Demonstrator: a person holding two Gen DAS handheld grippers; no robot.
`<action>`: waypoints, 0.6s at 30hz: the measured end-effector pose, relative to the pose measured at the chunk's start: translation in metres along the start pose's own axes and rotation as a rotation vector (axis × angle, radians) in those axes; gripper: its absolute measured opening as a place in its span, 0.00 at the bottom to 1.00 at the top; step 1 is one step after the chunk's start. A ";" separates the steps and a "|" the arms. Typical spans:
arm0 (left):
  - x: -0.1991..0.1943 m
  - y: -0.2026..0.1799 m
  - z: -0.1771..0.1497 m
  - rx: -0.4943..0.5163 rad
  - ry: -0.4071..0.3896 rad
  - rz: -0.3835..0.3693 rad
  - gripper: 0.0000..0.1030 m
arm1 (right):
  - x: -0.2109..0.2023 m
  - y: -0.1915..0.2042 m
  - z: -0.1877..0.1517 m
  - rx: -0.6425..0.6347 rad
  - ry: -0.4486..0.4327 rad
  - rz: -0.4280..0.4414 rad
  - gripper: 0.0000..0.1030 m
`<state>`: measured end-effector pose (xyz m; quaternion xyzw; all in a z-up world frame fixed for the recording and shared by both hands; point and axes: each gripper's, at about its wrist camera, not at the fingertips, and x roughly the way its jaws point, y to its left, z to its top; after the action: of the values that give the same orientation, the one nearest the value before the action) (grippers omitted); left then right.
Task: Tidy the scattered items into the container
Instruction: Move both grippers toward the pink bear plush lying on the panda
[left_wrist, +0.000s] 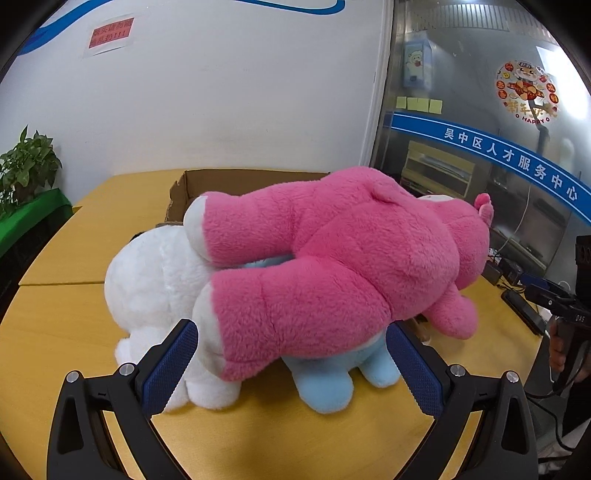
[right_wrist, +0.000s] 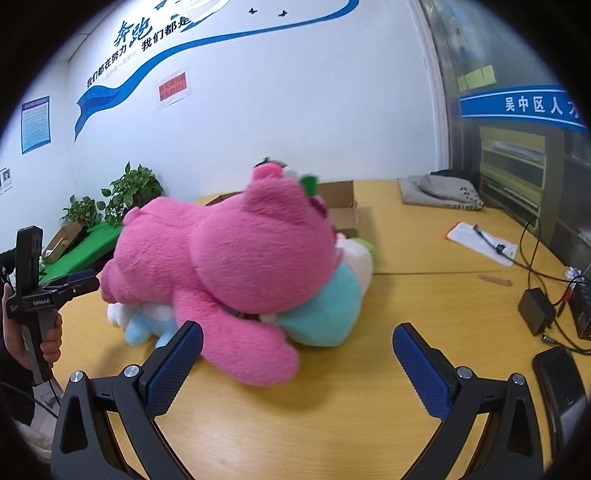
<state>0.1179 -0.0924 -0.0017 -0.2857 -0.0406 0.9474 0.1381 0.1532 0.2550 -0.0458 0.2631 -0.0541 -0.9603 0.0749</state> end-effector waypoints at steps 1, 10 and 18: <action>-0.001 -0.001 -0.001 -0.001 0.003 0.006 1.00 | 0.002 0.003 -0.001 0.003 0.011 0.003 1.00; -0.016 -0.005 0.002 -0.032 -0.020 -0.015 1.00 | 0.007 0.015 -0.006 0.028 0.074 -0.010 1.00; -0.020 -0.011 0.011 -0.028 -0.037 -0.057 1.00 | 0.011 0.022 -0.003 0.033 0.101 -0.011 1.00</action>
<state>0.1304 -0.0876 0.0197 -0.2689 -0.0645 0.9475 0.1604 0.1477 0.2317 -0.0514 0.3129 -0.0646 -0.9452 0.0679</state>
